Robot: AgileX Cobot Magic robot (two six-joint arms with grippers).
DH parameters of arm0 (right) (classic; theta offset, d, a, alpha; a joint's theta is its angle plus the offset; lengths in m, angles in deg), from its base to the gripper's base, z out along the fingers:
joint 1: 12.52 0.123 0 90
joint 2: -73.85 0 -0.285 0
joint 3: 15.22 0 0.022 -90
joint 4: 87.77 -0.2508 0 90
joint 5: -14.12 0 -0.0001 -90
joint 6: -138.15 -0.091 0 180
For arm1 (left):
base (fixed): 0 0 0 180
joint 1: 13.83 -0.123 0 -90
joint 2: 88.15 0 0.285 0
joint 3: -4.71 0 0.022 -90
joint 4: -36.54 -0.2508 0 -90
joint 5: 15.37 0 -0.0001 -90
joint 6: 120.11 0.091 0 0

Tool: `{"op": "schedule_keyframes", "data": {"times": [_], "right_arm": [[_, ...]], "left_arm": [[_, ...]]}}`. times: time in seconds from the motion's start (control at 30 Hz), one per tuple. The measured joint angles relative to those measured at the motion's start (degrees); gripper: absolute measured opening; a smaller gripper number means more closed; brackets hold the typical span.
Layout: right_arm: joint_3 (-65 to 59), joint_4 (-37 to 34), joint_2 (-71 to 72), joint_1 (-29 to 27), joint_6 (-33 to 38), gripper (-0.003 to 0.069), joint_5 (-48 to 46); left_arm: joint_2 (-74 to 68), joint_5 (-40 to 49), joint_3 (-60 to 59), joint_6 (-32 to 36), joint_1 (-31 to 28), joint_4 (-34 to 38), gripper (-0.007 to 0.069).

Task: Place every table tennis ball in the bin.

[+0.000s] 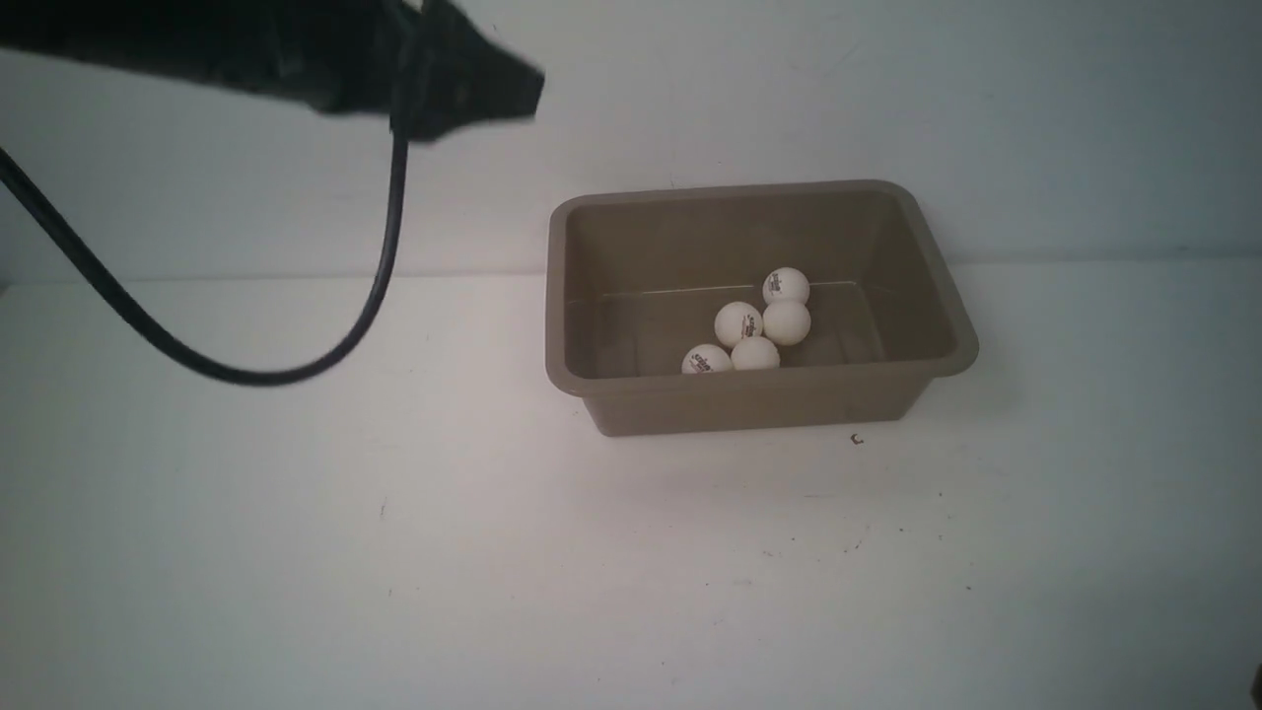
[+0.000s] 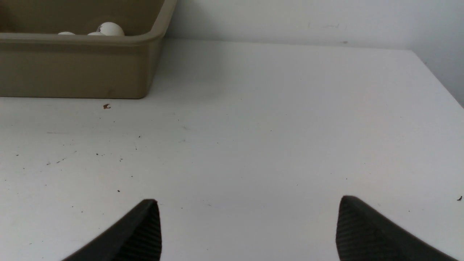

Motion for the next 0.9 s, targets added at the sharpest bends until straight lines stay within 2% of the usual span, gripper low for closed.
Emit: {"op": "schedule_keyframes", "data": {"times": [0.23, 0.47, 0.57, 0.6, 0.67, 0.7, 0.73, 0.77, 0.83, 0.9], "right_arm": [[0.00, 0.00, 0.00, 0.00, 0.00, 0.0589, 0.00], [0.00, 0.00, 0.00, 0.00, 0.00, 0.0589, 0.00], [0.00, 0.00, 0.00, 0.00, 0.00, 0.0589, 0.00], [0.00, 0.00, 0.00, 0.00, 0.00, 0.0589, 0.00], [0.00, 0.00, 0.00, 0.00, 0.00, 0.0589, 0.00], [0.00, 0.00, 0.00, 0.00, 0.00, 0.0589, 0.00], [0.00, 0.00, 0.00, 0.00, 0.00, 0.0589, 0.00], [0.00, 0.00, 0.00, 0.00, 0.00, 0.0589, 0.00], [0.00, 0.00, 0.00, 0.00, 0.00, 0.0589, 0.00], [0.00, 0.00, 0.00, 0.00, 0.00, 0.0589, 0.00]], "left_arm": [[-2.40, -4.57, -4.25, -0.33, -0.05, -2.04, 0.0394], [-4.63, -21.74, -4.25, -3.82, -0.05, -0.67, 0.0394], [-5.50, -28.50, -4.45, -9.60, -0.05, -12.74, 0.0394], [-5.56, -28.84, -4.45, -13.78, -0.05, -21.97, 0.0394], [-5.31, -28.26, -4.49, -20.91, -0.05, -33.09, 0.0394], [-5.13, -27.55, -4.57, -24.57, -0.05, -35.80, 0.0394], [-3.76, -23.82, -4.83, -37.04, -0.05, -45.97, 0.0394], [-2.88, -21.70, -4.91, -42.81, -0.05, -51.26, 0.0394], [0.23, -15.46, -5.03, -57.46, -0.05, -58.62, 0.0394], [3.18, -11.48, -5.72, -64.94, -0.05, -62.15, 0.0394]]}}
